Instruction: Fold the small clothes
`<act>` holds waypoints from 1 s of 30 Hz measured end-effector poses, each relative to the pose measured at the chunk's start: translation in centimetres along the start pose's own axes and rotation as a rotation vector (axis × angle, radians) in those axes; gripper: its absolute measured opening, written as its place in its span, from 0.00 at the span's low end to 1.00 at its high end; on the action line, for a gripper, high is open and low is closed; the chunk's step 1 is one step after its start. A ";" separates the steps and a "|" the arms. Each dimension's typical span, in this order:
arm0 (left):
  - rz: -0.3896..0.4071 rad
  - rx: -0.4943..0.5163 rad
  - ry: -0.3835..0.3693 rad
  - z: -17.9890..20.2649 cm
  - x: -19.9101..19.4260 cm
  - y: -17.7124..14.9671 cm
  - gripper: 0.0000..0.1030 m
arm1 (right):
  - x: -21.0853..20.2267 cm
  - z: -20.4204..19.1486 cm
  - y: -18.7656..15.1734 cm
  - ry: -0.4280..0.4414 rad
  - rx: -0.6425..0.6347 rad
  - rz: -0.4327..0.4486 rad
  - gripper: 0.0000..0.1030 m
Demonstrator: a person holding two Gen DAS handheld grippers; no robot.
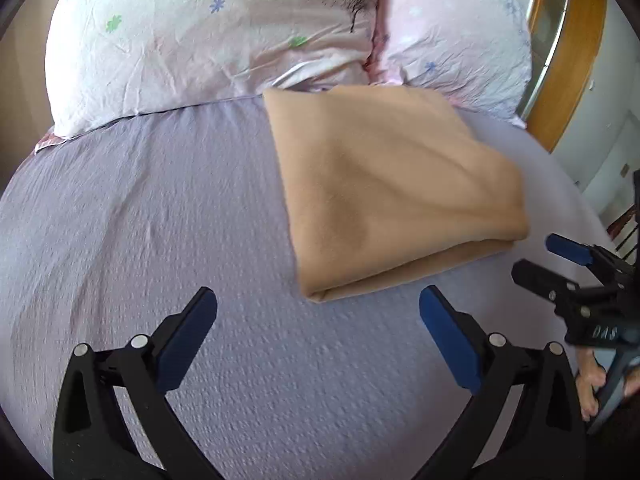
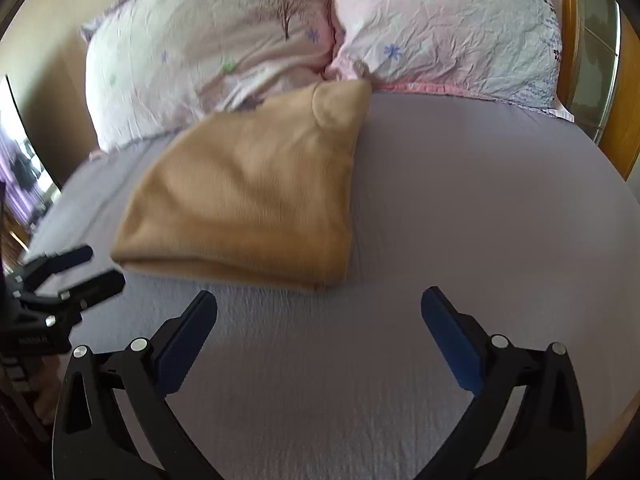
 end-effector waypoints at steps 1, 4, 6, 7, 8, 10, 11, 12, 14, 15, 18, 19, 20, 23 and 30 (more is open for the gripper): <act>-0.007 0.007 0.020 -0.2 0.1 -0.2 0.98 | 0.2 -0.2 -0.2 0.000 -0.003 -0.007 0.99; -0.045 0.022 0.054 -0.3 1.1 -0.6 0.98 | 0.0 -0.8 -0.4 -0.037 -0.036 -0.017 0.99; -0.051 0.039 0.064 -0.3 1.3 -0.7 0.98 | -0.1 -1.2 -0.5 -0.037 -0.048 -0.014 0.99; -0.054 0.046 0.067 -0.4 1.2 -0.8 0.98 | 0.0 -1.2 -0.5 -0.037 -0.050 -0.023 0.99; -0.059 0.061 0.077 -0.3 1.3 -0.8 0.98 | 0.1 -1.1 -0.6 -0.042 -0.050 -0.034 0.99; -0.061 0.071 0.086 -0.3 1.3 -1.0 0.98 | -0.1 -1.1 -0.7 -0.053 -0.059 -0.041 0.99; -0.061 0.068 0.084 -0.3 1.3 -1.1 0.98 | 0.0 -1.1 -0.7 -0.059 -0.063 -0.043 0.99; -0.062 0.067 0.083 -0.3 1.3 -1.1 0.98 | -0.1 -1.1 -0.7 -0.060 -0.060 -0.043 0.99; -0.062 0.068 0.084 -0.3 1.3 -1.1 0.98 | 0.0 -1.1 -0.6 -0.059 -0.061 -0.044 0.99; -0.062 0.068 0.083 -0.3 1.3 -1.1 0.98 | 0.0 -1.1 -0.6 -0.058 -0.062 -0.043 0.99; -0.062 0.069 0.083 -0.3 1.3 -1.0 0.98 | 0.0 -1.1 -0.6 -0.058 -0.062 -0.043 0.99; -0.062 0.068 0.083 -0.2 1.3 -1.0 0.98 | 0.0 -1.1 -0.6 -0.058 -0.061 -0.043 0.99; -0.062 0.069 0.082 -0.2 1.3 -1.0 0.98 | 0.0 -1.1 -0.6 -0.058 -0.061 -0.043 0.99; -0.062 0.068 0.083 -0.2 1.3 -1.0 0.98 | 0.1 -1.1 -0.6 -0.058 -0.061 -0.043 0.99; -0.062 0.068 0.083 -0.2 1.2 -1.0 0.98 | 0.1 -1.2 -0.6 -0.060 -0.060 -0.042 0.99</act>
Point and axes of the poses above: each gripper's, at about its wrist camera, not at the fingertips, and x roughly the way its jaws point, z to its right, y to its top, the point moved 6 cm from there along x, roughly the way its jaws point, and after that the axes turned 14 degrees about z, right-handed, at the moved point
